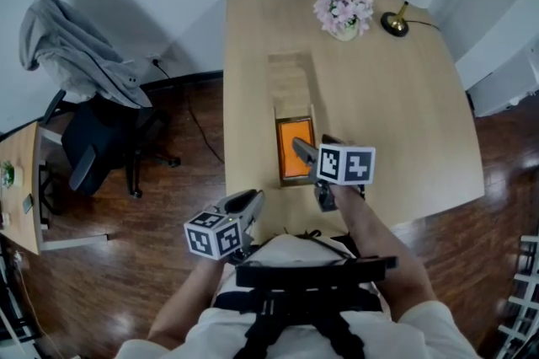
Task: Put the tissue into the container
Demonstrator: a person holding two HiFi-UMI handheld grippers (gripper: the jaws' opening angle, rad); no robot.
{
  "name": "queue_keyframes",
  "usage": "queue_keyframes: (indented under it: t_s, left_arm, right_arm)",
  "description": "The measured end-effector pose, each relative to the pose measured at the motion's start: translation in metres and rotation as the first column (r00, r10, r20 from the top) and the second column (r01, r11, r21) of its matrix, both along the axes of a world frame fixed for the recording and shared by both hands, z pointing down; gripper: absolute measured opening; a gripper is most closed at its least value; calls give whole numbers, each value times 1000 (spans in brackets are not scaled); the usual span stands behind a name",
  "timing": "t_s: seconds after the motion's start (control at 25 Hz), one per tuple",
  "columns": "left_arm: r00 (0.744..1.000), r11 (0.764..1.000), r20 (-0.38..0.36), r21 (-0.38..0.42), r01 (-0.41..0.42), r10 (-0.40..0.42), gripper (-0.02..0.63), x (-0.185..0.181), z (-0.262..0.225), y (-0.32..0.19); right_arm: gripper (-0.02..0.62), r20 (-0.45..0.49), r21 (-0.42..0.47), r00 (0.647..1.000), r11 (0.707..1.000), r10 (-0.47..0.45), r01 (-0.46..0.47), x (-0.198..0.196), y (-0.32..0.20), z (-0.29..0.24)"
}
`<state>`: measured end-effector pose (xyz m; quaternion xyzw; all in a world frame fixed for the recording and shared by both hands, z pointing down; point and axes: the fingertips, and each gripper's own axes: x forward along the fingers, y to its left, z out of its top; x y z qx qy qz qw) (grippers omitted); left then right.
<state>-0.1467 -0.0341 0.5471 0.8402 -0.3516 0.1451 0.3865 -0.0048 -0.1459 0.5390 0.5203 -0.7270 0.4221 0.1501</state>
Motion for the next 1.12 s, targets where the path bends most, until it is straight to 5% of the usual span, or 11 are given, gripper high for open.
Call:
queue_keyframes:
  t_s: [0.52,1.12]
  left_arm:
    - [996,997,-51,19,-69,70,14,41,-12,11]
    - [994,998,-92,20,-59,61,2,74,-25,24]
  right_arm:
    - [89,-45,26,999,1000,-2,3,57,30,-9]
    - [38,-87,50,992,995,-86,91,109,66,-23]
